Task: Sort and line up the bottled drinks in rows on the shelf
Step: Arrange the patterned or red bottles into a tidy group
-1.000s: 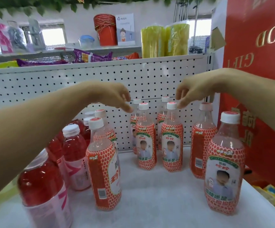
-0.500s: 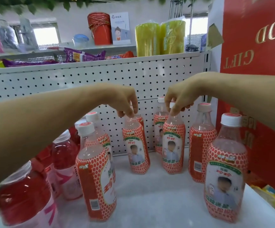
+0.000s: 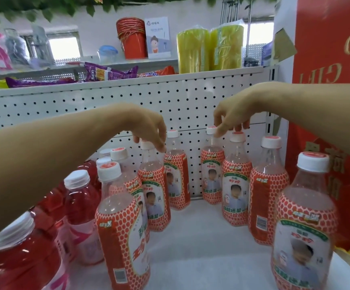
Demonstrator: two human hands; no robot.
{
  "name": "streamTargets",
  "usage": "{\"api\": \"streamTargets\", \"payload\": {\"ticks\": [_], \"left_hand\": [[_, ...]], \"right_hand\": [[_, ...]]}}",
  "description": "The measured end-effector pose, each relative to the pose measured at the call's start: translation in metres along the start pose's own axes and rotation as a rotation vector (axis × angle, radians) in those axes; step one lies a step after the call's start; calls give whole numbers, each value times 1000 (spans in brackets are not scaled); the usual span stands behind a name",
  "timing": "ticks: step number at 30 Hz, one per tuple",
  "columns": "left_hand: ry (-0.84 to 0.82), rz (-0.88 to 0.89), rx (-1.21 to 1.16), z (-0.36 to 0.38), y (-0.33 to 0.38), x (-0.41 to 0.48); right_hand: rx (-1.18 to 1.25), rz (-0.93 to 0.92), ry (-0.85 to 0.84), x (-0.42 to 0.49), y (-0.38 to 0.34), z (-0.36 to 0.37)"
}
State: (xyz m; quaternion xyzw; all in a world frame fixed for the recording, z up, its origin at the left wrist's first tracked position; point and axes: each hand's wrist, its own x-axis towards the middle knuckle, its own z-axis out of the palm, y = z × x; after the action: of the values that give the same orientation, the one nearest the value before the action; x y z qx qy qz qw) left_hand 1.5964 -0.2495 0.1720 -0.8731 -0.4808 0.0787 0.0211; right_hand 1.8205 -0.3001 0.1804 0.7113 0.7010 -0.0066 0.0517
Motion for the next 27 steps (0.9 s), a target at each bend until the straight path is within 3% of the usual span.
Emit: {"api": "streamTargets", "payload": {"ticks": [4,9,27], "left_hand": [[226,45,-141,-7,8,22],[14,56,-223,-2,16,47],[231,72,-296,19,23,68]], "right_hand": [[23,-28,58,20,-1,-4],[76,-35,-41,44,-3,5],[209,-77,25,55,-13,22]]}}
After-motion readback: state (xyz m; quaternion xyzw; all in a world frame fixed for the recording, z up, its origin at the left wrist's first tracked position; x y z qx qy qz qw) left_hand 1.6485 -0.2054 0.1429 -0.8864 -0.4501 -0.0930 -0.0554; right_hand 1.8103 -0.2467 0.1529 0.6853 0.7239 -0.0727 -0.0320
